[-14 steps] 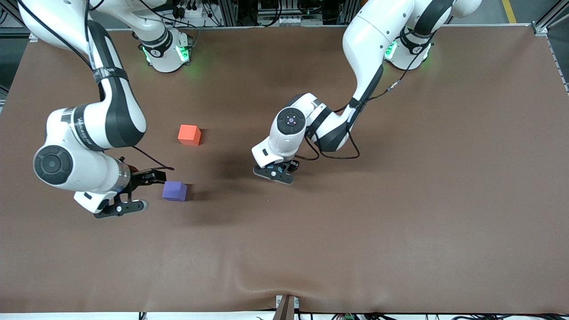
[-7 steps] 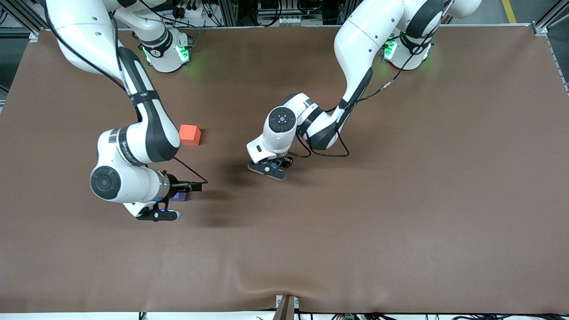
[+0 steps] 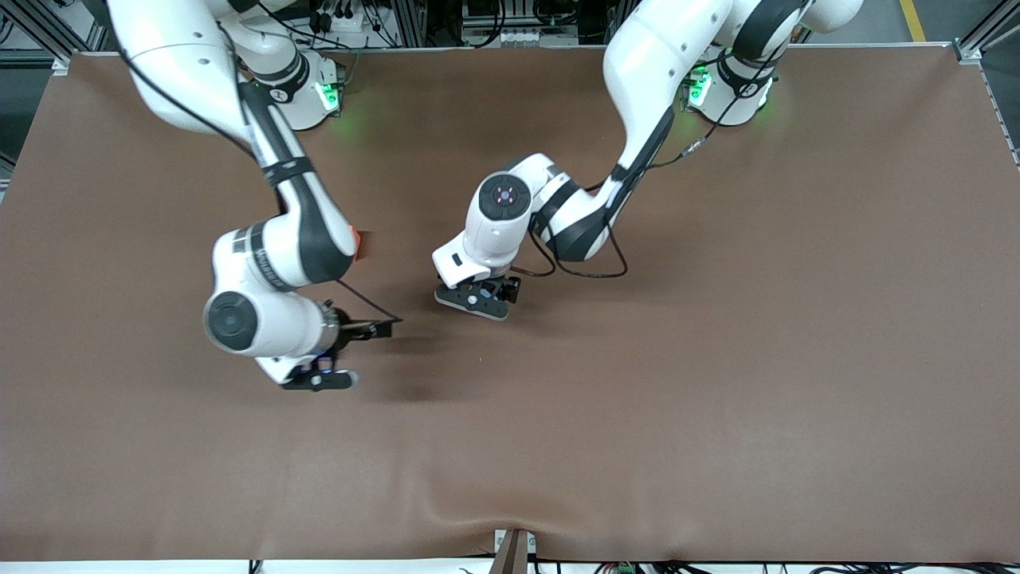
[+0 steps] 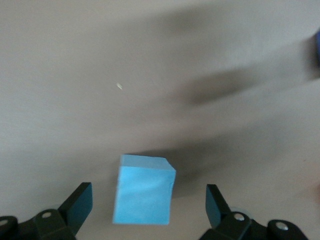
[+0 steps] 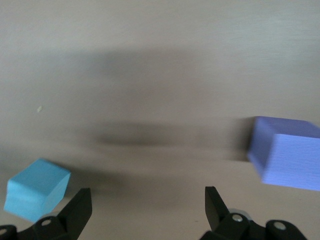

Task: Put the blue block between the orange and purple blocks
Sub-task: 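Carry the blue cube toward the right gripper while the right gripper approaches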

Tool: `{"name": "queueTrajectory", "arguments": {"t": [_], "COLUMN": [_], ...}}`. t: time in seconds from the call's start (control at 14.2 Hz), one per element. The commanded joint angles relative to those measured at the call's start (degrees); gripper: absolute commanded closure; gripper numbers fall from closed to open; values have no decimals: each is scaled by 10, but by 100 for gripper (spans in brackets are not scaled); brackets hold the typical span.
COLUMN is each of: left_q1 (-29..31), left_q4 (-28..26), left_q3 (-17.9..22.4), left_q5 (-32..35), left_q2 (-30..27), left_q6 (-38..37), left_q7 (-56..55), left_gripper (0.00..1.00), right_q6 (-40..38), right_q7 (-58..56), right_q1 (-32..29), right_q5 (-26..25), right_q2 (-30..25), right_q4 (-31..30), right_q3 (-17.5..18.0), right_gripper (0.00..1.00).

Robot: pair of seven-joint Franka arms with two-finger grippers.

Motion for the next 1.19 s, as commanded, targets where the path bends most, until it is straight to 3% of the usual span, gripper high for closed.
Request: {"name": "queueTrajectory", "arguments": {"t": [0.0, 0.14, 0.42, 0.7, 1.12], "left_q1": [33, 95, 234, 319, 391], "left_q4": [-29, -28, -27, -25, -30], "left_q3": [31, 36, 31, 32, 31], "left_q5": [37, 38, 38, 39, 39], "left_q2": [-117, -177, -254, -310, -350], "left_q6": [-119, -177, -273, -329, -419], "left_q7": [-10, -6, 1, 35, 146], "left_gripper": [0, 0, 0, 0, 0], "right_q6": [1, 0, 31, 79, 126], "right_q7": [-16, 3, 192, 333, 410], "right_q1": [28, 37, 69, 119, 165], "right_q5": [1, 8, 10, 9, 10], "right_q2": [4, 4, 13, 34, 67], "right_q4": [-2, -8, -7, -7, -8], "right_q3": [-4, -4, -4, -4, -4], "right_gripper": [0, 0, 0, 0, 0]}}
